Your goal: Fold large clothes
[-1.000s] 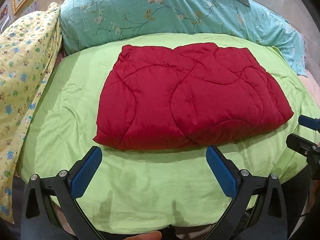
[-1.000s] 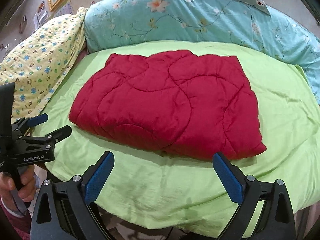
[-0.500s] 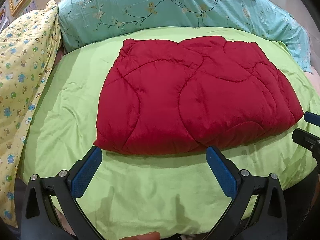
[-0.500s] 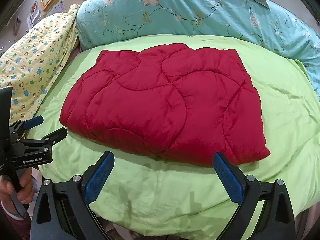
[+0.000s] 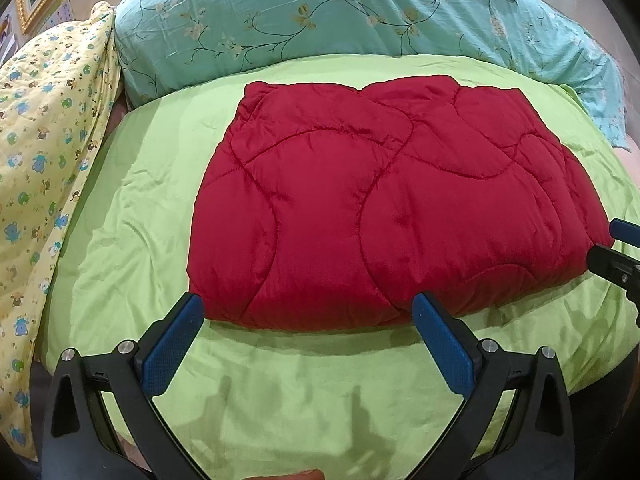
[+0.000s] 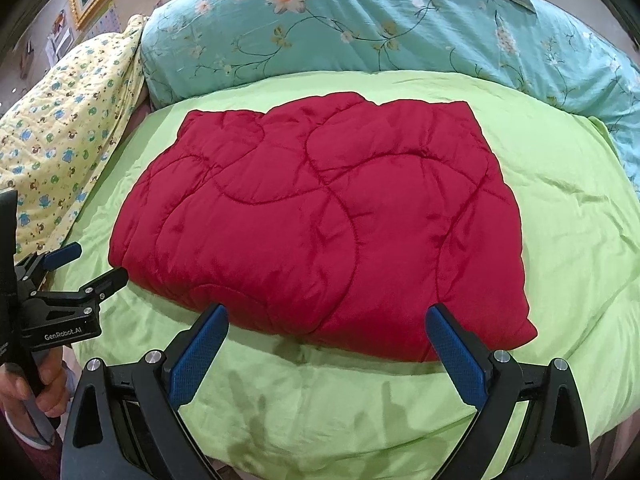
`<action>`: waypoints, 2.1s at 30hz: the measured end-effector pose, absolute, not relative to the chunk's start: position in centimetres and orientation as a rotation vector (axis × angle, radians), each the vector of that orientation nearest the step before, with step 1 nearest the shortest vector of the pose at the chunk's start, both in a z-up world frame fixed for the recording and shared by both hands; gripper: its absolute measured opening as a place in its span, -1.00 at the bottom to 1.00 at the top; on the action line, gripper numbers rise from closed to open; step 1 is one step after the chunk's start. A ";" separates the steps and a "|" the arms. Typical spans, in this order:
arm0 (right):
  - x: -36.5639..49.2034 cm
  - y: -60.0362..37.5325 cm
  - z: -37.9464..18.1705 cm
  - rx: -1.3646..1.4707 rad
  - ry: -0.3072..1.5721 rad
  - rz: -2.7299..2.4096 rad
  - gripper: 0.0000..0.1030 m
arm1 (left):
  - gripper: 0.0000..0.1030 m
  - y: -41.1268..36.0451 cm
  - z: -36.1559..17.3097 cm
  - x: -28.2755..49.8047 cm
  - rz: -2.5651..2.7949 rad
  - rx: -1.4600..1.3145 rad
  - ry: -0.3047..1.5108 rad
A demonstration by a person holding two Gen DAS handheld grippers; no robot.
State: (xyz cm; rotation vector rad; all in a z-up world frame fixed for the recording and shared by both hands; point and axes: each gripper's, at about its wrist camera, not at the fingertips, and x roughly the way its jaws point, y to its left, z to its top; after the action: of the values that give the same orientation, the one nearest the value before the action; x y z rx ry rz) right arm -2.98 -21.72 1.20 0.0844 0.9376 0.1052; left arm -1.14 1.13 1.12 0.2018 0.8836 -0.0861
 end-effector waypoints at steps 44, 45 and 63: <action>-2.0 -20.9 0.0 0.070 0.975 0.127 0.94 | 1.00 0.6 0.6 -0.6 -0.089 0.191 0.888; -2.0 -20.9 0.0 0.070 0.975 0.126 0.94 | 1.00 0.6 0.7 -0.6 -0.089 0.192 0.888; -2.1 -20.8 0.0 0.073 0.974 0.128 0.94 | 1.00 0.4 0.9 -0.8 -0.086 0.195 0.874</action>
State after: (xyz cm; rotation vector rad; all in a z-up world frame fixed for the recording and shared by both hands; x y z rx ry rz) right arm -2.14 -20.81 0.02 0.0730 0.9740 0.1279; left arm -0.80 0.40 0.88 0.1952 0.8736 -0.0861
